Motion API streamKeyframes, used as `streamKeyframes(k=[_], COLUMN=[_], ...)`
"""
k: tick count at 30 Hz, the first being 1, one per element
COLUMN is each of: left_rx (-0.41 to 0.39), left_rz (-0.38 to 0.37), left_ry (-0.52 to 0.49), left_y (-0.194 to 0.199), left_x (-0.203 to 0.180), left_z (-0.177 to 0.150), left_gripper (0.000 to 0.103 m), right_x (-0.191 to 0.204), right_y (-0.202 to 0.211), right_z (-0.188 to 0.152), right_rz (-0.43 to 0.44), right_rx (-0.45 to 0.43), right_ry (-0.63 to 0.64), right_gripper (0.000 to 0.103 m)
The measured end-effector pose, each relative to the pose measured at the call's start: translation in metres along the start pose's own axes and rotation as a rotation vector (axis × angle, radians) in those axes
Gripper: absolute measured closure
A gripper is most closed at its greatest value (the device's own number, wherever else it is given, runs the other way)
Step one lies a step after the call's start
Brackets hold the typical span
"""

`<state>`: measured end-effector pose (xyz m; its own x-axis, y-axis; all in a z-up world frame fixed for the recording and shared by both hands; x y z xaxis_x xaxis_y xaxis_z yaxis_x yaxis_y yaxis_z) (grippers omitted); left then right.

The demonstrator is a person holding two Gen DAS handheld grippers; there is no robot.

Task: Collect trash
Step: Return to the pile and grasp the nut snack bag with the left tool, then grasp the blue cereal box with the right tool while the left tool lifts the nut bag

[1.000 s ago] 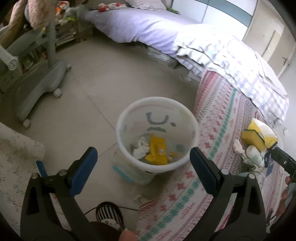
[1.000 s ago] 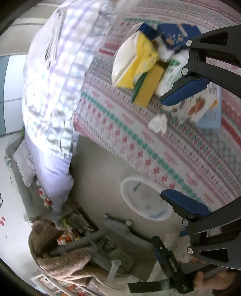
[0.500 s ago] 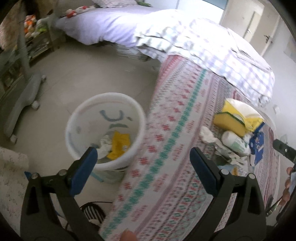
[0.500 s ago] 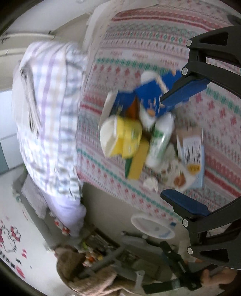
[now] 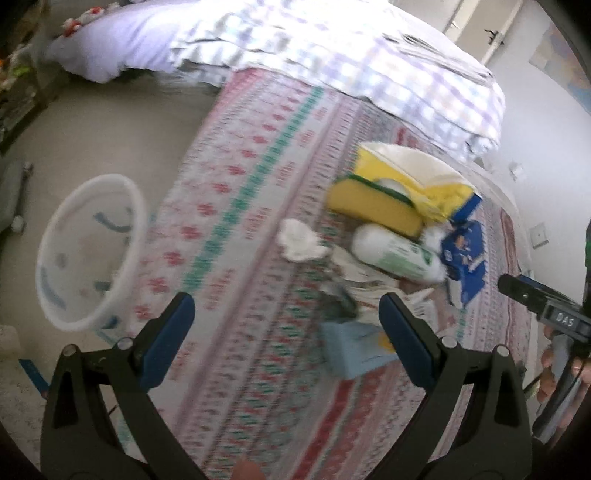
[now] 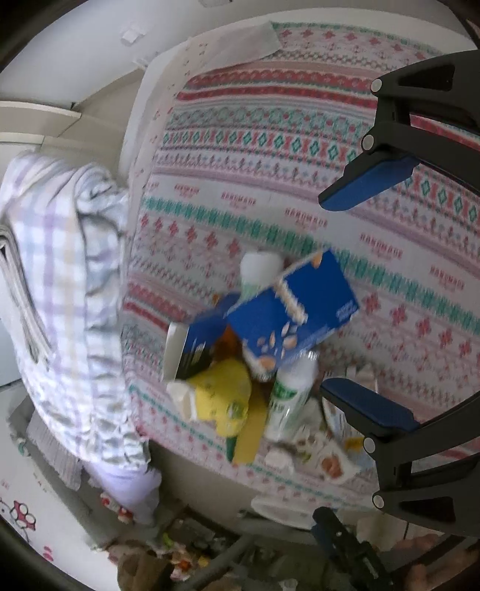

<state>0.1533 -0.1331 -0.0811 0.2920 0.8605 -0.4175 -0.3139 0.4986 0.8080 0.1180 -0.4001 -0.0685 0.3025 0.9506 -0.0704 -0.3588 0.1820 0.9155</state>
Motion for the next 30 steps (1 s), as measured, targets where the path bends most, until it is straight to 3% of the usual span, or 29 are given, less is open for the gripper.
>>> streamKeyframes(k=[8,12,15,19,23,30], left_rx=[0.111,0.141,0.154,0.168,0.174,0.142], left_rz=[-0.089,-0.081,-0.079,-0.08,-0.118,-0.119], left_ry=[-0.096,-0.125,-0.126,-0.11,-0.105,-0.112], left_y=[-0.037,-0.05,-0.057,-0.063,-0.062,-0.05], left_x=[-0.048,-0.056,-0.056,-0.051,-0.051,-0.047], left_z=[-0.006,-0.01,-0.009,-0.008,-0.008,-0.004], left_gripper=[0.004,0.005,0.016,0.04,0.048,0.049], right_x=[-0.017,-0.019,-0.018,-0.016,-0.014,-0.002], right_y=[-0.013,-0.017,-0.017,-0.02,-0.024,-0.03], right_z=[-0.002,-0.003,-0.003,-0.004,-0.002,0.003], right_rz=[-0.028,-0.024,-0.024,-0.022,-0.011,0.021], right_rx=[0.039,0.05,0.049,0.056,0.06,0.068], right_ry=[-0.011,-0.015,-0.006,0.004,0.014,0.031], right_gripper=[0.01,0.01,0.01,0.01,0.01,0.01])
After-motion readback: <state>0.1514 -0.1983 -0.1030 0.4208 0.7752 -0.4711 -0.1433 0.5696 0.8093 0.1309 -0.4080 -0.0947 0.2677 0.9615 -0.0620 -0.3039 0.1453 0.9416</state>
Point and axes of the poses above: each gripper's, at about its wrist camera, not at the fingertips, and y roughly against the way its jaws point, x to its left, z to its top, the point moved 5 cm from there along -y, roughly the way its jaws point, and after that the axes turned 15 degrees about -z, right-handed, at the moved point
